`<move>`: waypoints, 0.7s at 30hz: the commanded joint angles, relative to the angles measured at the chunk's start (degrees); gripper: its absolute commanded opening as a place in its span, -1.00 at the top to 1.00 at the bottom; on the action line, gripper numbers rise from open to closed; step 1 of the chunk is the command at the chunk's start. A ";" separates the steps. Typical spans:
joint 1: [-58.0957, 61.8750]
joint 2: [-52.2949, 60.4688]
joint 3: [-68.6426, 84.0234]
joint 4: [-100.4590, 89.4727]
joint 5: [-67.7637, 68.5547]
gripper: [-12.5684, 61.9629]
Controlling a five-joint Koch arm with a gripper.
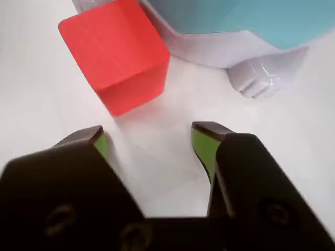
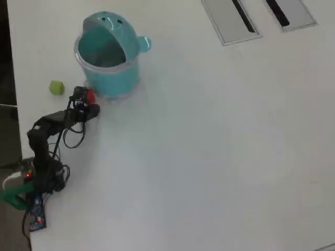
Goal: Grasp RGB lego blocks and put them in the bin one by one.
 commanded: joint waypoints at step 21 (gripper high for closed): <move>-5.27 1.32 -13.18 1.32 0.44 -0.14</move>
